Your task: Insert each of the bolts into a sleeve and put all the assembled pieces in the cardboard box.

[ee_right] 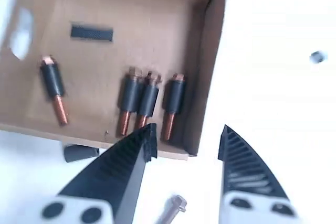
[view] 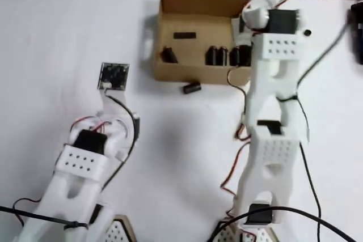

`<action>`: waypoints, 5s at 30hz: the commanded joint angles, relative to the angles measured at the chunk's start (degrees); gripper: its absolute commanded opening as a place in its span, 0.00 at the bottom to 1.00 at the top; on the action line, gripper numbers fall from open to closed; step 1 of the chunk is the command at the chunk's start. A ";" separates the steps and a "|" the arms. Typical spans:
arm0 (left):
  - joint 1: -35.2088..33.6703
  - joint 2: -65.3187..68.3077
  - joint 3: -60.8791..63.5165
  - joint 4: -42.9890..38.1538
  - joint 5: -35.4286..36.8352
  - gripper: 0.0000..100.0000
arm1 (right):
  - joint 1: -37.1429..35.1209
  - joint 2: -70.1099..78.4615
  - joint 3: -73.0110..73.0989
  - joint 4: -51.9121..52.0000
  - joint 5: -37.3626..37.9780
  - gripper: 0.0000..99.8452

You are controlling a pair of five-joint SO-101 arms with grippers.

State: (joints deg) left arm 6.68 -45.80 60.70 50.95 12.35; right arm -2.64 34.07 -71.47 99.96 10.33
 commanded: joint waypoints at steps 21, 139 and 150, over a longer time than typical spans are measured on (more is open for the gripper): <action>-1.23 -1.32 -0.31 3.34 0.09 0.02 | -5.32 -54.29 75.43 -5.05 40.70 0.18; 40.35 86.95 -111.25 30.68 16.18 0.10 | 47.78 -66.51 97.49 -36.79 24.09 0.02; 33.58 105.67 -131.82 33.41 5.10 0.10 | 47.69 -76.09 120.88 -53.41 24.00 0.02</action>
State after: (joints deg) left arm 42.81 59.16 -66.07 83.65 19.91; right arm 45.10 -38.90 46.86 50.55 34.15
